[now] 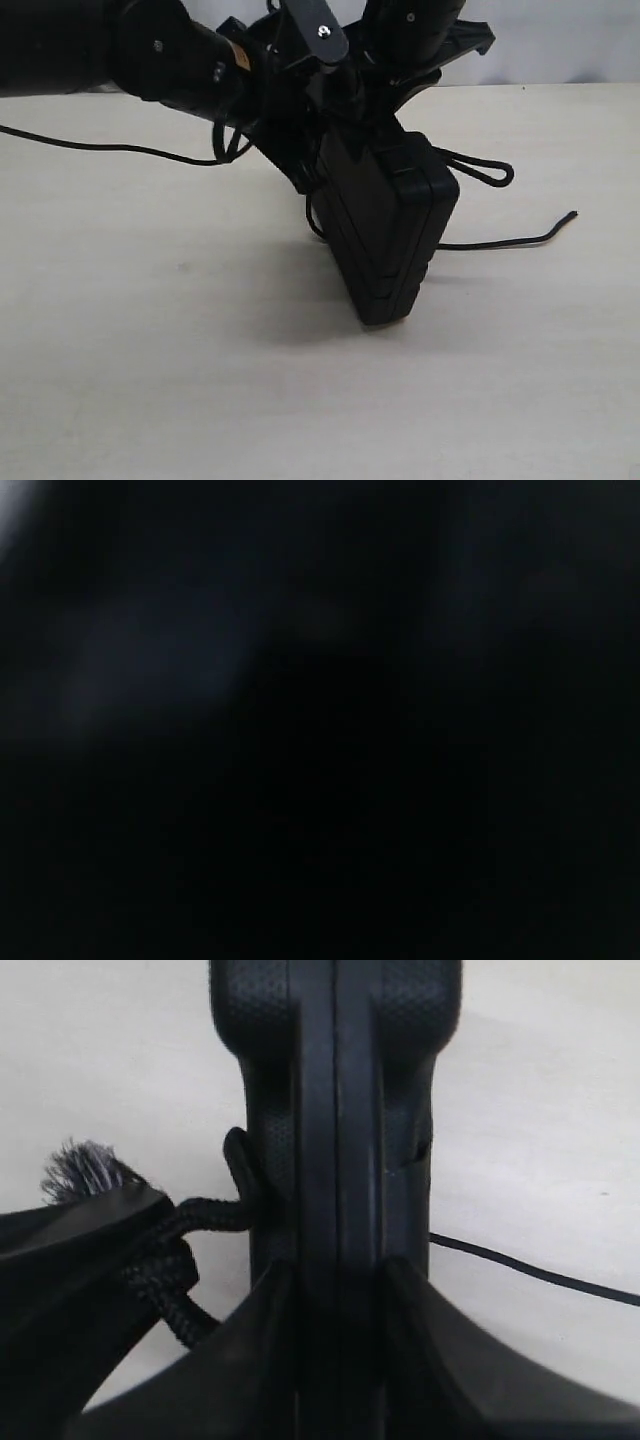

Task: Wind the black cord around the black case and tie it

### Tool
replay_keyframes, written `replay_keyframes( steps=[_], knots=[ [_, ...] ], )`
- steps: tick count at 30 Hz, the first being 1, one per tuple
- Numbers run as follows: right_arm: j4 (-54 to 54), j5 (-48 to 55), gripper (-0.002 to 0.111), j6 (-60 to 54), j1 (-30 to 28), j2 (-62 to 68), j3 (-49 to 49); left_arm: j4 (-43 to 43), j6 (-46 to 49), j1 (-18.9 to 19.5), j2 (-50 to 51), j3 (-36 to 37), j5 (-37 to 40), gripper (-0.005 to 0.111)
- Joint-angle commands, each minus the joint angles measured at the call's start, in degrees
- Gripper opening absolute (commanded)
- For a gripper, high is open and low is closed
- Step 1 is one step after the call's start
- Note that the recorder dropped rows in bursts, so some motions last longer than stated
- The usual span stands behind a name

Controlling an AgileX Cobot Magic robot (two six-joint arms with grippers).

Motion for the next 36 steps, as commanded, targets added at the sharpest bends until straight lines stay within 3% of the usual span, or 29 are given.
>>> replay_keyframes(
  steps=[1, 3, 5, 7, 9, 12, 19, 23, 29, 36],
  knots=[
    [0.9, -2.9, 0.004, 0.3, 0.0, -1.0, -0.5, 0.4, 0.6, -0.2, -0.3, 0.0, 0.3, 0.000],
    [0.9, -2.9, 0.004, 0.3, 0.0, -1.0, -0.5, 0.4, 0.7, -0.2, -0.3, 0.0, 1.1, 0.013],
    [0.9, -2.9, 0.004, -0.1, 0.0, -1.0, -0.5, 2.5, 0.8, 0.0, -0.6, 0.0, 4.3, 0.045],
    [0.9, -2.9, 0.004, -0.1, 0.0, -1.0, -0.5, 8.7, 0.7, 0.0, -0.8, 0.0, 8.3, 0.060],
    [0.9, -2.9, 0.004, -0.1, 0.0, -1.0, -0.5, 9.8, 0.6, 0.0, -0.9, 0.0, 9.8, 0.061],
    [0.9, -2.9, 0.004, -0.1, 0.0, -1.0, -0.5, 17.0, -7.5, 1.8, -0.9, 0.0, 10.7, 0.061],
    [0.9, -2.9, 0.004, -0.1, 0.0, -1.0, -0.5, 10.4, -6.4, 2.3, -0.9, 0.0, 11.3, 0.061],
    [0.9, -2.9, 0.004, -0.1, 0.0, -1.0, -0.5, 6.3, 0.9, 2.3, -0.9, 0.0, 14.8, 0.061],
    [0.9, -2.9, 0.004, -0.5, 0.0, -1.0, -0.5, -8.7, 17.2, 2.3, -0.9, 0.0, 15.0, 0.061],
    [0.9, -2.9, 0.004, -0.8, 0.0, -1.0, -0.5, -8.6, 18.2, 2.3, -0.9, 0.0, 12.5, 0.061]
  ],
)
